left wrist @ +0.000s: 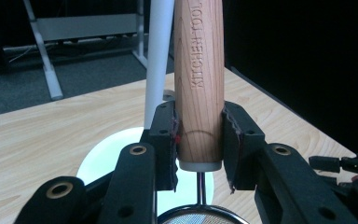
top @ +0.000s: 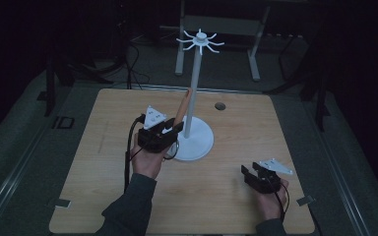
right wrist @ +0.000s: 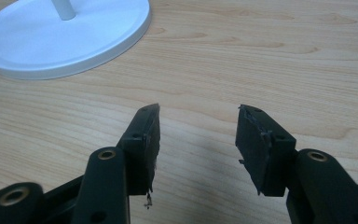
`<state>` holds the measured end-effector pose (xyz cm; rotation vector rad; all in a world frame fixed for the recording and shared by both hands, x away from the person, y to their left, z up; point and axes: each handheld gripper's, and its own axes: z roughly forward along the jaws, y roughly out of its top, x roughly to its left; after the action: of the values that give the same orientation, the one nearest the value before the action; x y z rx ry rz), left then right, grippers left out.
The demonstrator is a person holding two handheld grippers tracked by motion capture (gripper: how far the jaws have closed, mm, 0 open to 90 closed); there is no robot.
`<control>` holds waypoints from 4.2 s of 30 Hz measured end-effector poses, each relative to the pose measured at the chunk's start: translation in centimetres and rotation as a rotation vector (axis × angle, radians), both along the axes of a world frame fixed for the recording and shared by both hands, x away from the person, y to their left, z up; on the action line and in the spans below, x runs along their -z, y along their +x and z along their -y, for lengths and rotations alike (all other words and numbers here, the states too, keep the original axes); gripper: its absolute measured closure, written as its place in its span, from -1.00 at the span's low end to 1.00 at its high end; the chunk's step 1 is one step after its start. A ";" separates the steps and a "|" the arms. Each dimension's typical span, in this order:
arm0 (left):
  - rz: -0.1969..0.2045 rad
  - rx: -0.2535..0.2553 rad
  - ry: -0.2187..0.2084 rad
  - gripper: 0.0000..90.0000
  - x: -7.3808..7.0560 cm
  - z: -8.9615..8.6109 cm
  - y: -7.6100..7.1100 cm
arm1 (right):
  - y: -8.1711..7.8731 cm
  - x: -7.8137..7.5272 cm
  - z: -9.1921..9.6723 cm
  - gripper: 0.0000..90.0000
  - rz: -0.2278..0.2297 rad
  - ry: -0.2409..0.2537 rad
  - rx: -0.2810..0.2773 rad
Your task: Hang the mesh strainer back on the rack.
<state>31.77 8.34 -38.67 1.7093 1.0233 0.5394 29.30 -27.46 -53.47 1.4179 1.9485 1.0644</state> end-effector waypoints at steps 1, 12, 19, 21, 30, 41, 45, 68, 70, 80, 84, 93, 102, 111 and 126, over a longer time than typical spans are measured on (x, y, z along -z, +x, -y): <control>0.002 -0.002 -0.001 0.52 -0.1 0.0 0.0 | 0.0 0.0 0.0 0.10 0.000 0.000 0.000; 0.027 -0.016 -0.030 0.52 -0.8 -0.1 0.0 | 0.0 0.0 0.0 0.10 -0.001 0.001 0.002; 0.042 -0.030 -0.049 0.52 -1.2 -0.2 0.0 | 0.0 0.0 0.0 0.10 -0.001 -0.001 0.001; 0.046 -0.031 -0.056 0.52 -1.4 -0.2 0.0 | 0.0 0.0 0.0 0.10 -0.002 -0.001 0.001; 0.056 -0.036 -0.076 0.52 -1.9 -0.3 0.0 | 0.0 0.0 0.0 0.10 -0.001 -0.002 0.000; 0.072 -0.050 -0.106 0.52 -2.4 -0.4 0.0 | 0.0 0.1 0.0 0.10 -0.002 -0.003 0.000; 0.073 -0.049 -0.120 0.52 -2.6 -0.3 0.1 | 0.0 0.1 0.0 0.09 -0.005 -0.003 0.003; 0.097 -0.053 -0.197 0.52 -4.4 -0.7 0.2 | 0.0 0.1 0.0 0.09 -0.001 -0.014 0.006; 0.098 -0.053 -0.200 0.52 -4.6 -0.7 0.3 | 0.0 0.1 0.0 0.09 -0.002 -0.014 0.007; 0.114 -0.055 -0.220 0.52 -5.5 -1.1 0.4 | 0.1 0.2 0.0 0.09 -0.002 -0.019 0.003; 0.119 -0.057 -0.232 0.52 -5.7 -1.1 0.3 | 0.0 0.2 0.1 0.09 -0.002 -0.017 0.004; 0.137 -0.065 -0.253 0.52 -6.1 -1.1 0.3 | -0.1 0.2 0.0 0.09 -0.003 -0.018 0.006; 0.159 -0.059 -0.259 0.52 -6.7 -0.9 0.3 | -0.1 0.2 0.1 0.09 -0.004 -0.017 0.006; 0.156 -0.057 -0.255 0.52 -7.0 -0.5 0.7 | -0.1 0.2 0.1 0.09 -0.002 -0.017 0.007; 0.146 -0.050 -0.233 0.52 -7.5 -0.1 1.9 | -0.1 0.2 0.1 0.09 -0.001 -0.017 0.007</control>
<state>33.63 8.49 -31.19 1.4220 0.9852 0.5466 29.17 -27.56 -53.63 1.4157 1.9477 1.0415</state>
